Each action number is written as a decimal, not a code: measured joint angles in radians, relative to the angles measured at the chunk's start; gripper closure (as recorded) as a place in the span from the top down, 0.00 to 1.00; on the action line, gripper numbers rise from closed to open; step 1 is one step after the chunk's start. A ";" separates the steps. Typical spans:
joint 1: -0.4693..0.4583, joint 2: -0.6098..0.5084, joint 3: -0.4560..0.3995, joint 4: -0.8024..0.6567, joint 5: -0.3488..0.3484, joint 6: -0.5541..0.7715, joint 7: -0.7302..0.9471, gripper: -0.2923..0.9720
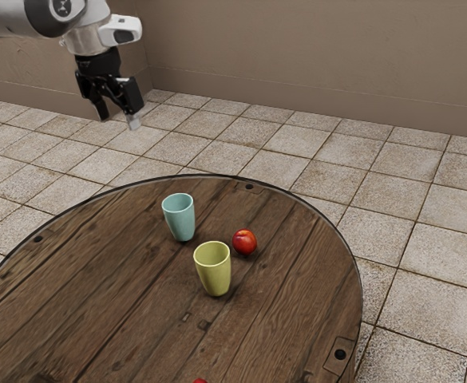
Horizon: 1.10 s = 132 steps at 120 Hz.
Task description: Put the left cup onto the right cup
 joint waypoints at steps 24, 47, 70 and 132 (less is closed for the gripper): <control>-0.003 -0.024 -0.012 -0.067 0.023 0.068 0.008 0.76; 0.134 0.275 -0.022 0.023 -0.029 0.166 0.014 0.75; 0.165 0.391 -0.072 0.008 -0.109 0.272 0.013 0.75; 0.165 0.456 -0.209 -0.060 -0.135 0.449 -0.052 0.75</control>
